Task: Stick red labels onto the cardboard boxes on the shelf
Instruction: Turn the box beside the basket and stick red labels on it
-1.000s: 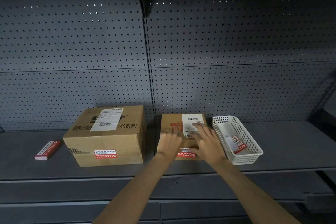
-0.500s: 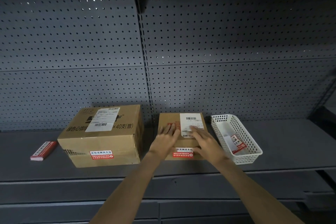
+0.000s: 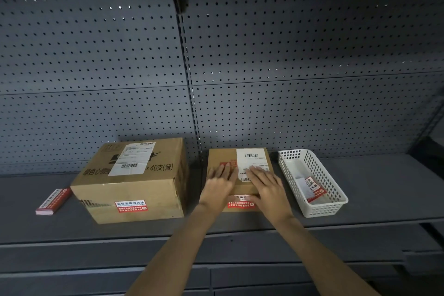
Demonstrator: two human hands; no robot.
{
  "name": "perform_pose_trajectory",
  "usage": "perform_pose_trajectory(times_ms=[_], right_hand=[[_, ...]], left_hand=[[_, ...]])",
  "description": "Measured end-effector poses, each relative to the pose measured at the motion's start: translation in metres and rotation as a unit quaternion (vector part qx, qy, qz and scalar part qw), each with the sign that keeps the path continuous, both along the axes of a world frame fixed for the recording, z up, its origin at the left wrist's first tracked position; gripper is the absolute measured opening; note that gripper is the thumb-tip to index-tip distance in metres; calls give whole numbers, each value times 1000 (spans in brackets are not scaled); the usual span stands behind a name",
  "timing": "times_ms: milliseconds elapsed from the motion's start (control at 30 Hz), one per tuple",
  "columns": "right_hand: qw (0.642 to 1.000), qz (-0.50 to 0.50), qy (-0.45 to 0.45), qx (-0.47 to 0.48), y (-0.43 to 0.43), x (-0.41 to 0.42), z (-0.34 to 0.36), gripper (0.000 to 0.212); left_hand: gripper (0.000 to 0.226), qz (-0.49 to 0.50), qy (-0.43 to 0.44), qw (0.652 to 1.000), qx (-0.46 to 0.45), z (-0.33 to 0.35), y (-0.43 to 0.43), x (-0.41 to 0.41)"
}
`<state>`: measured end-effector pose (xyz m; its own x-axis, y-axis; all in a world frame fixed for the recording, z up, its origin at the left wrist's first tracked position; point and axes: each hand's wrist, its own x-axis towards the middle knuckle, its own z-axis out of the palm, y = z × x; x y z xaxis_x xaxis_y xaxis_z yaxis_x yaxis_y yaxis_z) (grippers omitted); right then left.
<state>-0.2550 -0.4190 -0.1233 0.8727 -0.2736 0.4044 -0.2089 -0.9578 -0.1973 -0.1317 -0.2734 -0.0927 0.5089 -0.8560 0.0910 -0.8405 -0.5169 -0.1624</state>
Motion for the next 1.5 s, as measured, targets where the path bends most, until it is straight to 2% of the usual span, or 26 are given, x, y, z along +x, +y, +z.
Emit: perform_pose_trajectory(times_ms=[300,433,633,800,1033,1167,1333,1500], right_hand=[[998,35,43,0,-11,-6,2,100],[999,3,46,-29,0,-7,4,98],[998,-53,29,-25,16,1,0,93],[995,-31,63,-67,7,-2,-2,102],[993,-2,109,-53,-3,-7,5,120],[991,-15,119,-52,2,-9,7,117],[992,-50,103,-46,15,-3,3,110],[990,-43,117,-64,9,-4,1,121]], left_hand=[[101,-47,-4,998,28,3,8,10],[100,-43,-3,999,-6,-3,11,5],[101,20,-15,999,-22,-14,-1,-6],[103,9,-30,1000,-1,-12,1,-2],[108,-3,-36,999,12,-11,5,-1],[115,2,-37,999,4,-18,8,-4],[109,25,-37,999,-4,-19,4,-8],[111,17,-31,999,23,-15,7,-6]])
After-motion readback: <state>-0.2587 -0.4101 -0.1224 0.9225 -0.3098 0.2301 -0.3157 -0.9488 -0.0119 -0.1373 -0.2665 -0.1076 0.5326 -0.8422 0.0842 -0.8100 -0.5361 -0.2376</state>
